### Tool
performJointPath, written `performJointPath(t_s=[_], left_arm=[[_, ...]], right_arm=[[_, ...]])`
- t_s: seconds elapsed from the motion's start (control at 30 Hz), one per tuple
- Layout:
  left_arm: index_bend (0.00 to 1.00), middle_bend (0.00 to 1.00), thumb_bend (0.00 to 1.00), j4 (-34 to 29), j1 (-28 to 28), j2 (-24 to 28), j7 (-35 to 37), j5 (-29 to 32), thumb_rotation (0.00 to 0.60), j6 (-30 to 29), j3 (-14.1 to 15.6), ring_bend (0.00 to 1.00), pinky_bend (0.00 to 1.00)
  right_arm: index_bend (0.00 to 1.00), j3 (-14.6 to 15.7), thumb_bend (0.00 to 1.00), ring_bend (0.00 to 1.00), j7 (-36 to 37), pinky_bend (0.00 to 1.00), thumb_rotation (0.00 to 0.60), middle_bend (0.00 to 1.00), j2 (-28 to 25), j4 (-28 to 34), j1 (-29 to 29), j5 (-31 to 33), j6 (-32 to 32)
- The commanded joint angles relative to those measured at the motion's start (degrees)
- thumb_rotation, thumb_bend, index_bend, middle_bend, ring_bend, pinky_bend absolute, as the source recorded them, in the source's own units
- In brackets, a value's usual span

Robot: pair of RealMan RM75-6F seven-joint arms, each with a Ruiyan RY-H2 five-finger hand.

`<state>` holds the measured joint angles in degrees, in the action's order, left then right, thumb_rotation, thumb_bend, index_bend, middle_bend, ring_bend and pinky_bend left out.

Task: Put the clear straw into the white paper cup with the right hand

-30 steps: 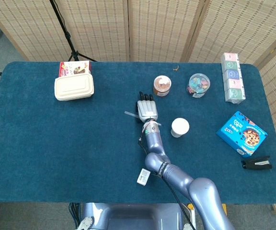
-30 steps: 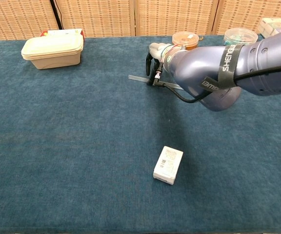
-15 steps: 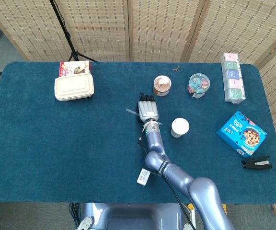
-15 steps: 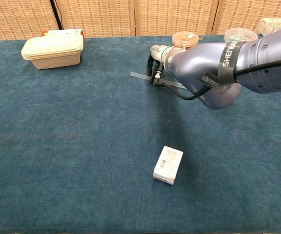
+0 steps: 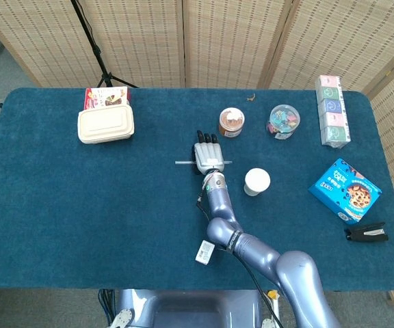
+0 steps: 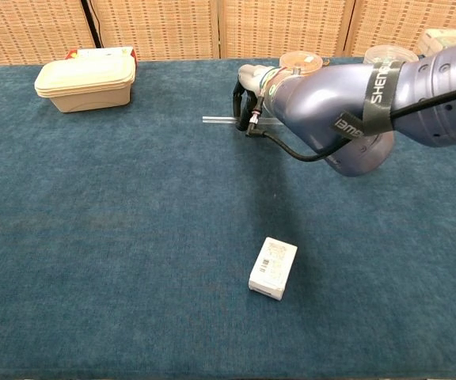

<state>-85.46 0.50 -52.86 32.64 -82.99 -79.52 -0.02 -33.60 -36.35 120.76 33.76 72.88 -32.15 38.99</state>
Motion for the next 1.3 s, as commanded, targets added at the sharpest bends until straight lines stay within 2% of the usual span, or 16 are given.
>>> performJointPath(t_s=[0.03,0.17,0.3,0.53,0.73,0.93,1.13,1.3], left_arm=[[0.0,0.0,0.0,0.1,0.0,0.0,0.0,-0.3,0.6,-0.2,0.1,0.0,0.0],[0.0,0.0,0.0,0.3,0.2,0.0,0.3,-0.9,0.6,-0.7,0.3,0.0,0.0],[0.0,0.0,0.0,0.4,0.4,-0.1,0.6,-1.9,0.6,-1.4,0.7,0.0,0.0],[0.0,0.0,0.0,0.7,0.8,-0.1,0.5,-3.2,0.6,-2.4,1.4,0.0,0.0],[0.0,0.0,0.0,1.1,1.3,-0.3,1.0,-4.1,0.6,-3.7,1.7,0.0,0.0],[0.0,0.0,0.0,1.5,2.0,-0.4,1.4,-5.2,0.6,-5.5,2.1,0.0,0.0],[0.0,0.0,0.0,2.1,2.5,-0.7,2.1,-5.9,0.6,-6.9,2.4,0.0,0.0],[0.0,0.0,0.0,1.9,2.6,-0.8,1.5,-6.7,0.6,-7.6,2.7,0.0,0.0]], right_arm=[[0.55,0.2,0.47,0.0,1.6,0.0,0.6,0.0,-2.6,5.9,-1.8,-1.1,2.2],[0.55,-0.7,0.47,0.0,6.7,0.0,0.6,0.0,-8.8,19.3,-6.0,-3.6,4.9],[0.56,0.0,0.48,0.0,10.7,0.0,0.6,0.0,-15.4,32.3,-10.5,-8.6,8.9],[0.56,-0.9,0.48,0.0,20.2,0.0,0.6,0.0,-24.8,48.6,-16.6,-14.4,10.4],[0.57,-2.0,0.48,0.0,29.1,0.0,0.6,0.0,-30.1,55.7,-20.9,-19.1,11.0],[0.56,-2.4,0.48,0.0,36.2,0.0,0.6,0.0,-34.7,61.9,-25.0,-20.6,12.0],[0.57,-1.3,0.48,0.0,49.1,0.0,0.6,0.0,-39.5,68.2,-33.7,-26.8,15.2],[0.57,-1.0,0.48,0.0,62.0,0.0,0.6,0.0,-43.2,70.1,-38.1,-27.4,11.6]])
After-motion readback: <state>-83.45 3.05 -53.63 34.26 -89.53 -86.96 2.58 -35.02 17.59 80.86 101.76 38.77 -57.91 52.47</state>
